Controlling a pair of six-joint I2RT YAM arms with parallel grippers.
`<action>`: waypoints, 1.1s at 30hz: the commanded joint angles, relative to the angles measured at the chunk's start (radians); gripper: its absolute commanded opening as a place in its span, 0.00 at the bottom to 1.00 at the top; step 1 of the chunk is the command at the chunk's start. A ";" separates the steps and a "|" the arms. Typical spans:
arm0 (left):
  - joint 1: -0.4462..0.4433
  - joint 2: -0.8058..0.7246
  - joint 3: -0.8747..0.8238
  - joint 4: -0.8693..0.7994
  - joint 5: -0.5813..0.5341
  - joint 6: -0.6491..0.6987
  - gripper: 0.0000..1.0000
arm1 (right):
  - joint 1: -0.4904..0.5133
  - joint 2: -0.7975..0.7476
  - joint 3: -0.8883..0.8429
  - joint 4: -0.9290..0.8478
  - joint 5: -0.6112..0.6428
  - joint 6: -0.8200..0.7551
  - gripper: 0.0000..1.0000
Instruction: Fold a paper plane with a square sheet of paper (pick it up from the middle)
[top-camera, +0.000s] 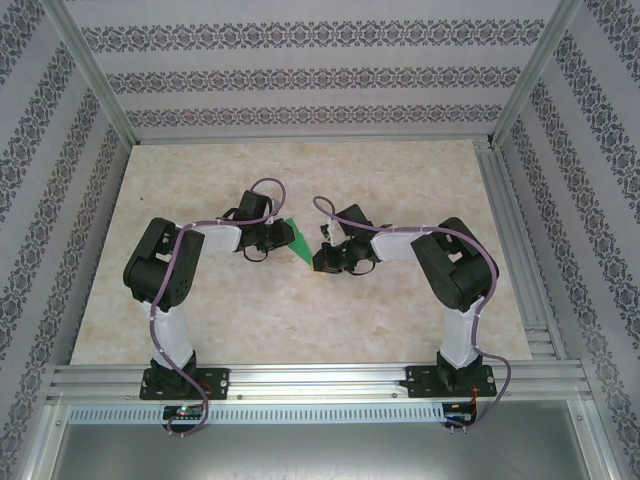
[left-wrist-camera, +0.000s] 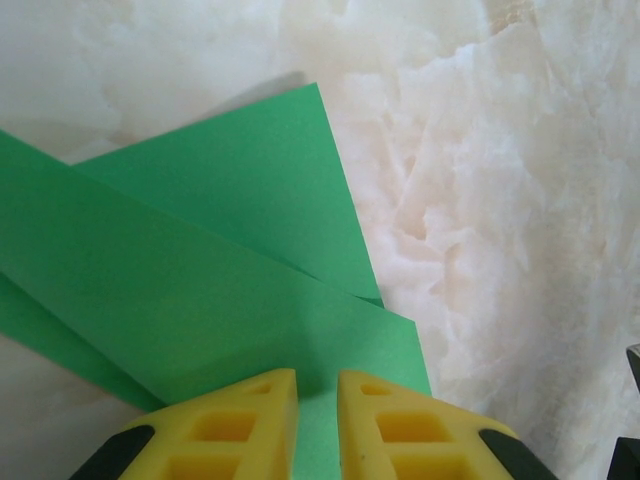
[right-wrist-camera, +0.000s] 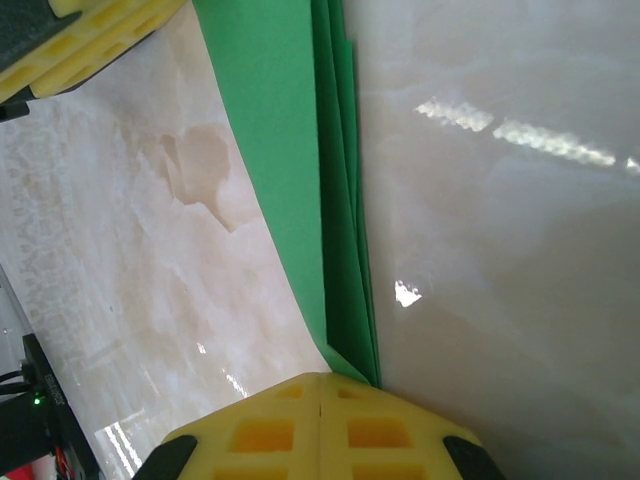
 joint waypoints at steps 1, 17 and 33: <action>0.019 0.039 -0.012 -0.042 -0.024 0.039 0.19 | 0.003 -0.068 0.033 0.013 -0.027 0.026 0.01; -0.111 -0.024 -0.103 -0.007 0.008 -0.012 0.17 | 0.007 -0.156 -0.017 0.021 0.081 0.053 0.02; -0.185 -0.085 -0.139 0.017 -0.039 -0.080 0.17 | 0.037 -0.092 -0.096 0.033 0.026 0.038 0.00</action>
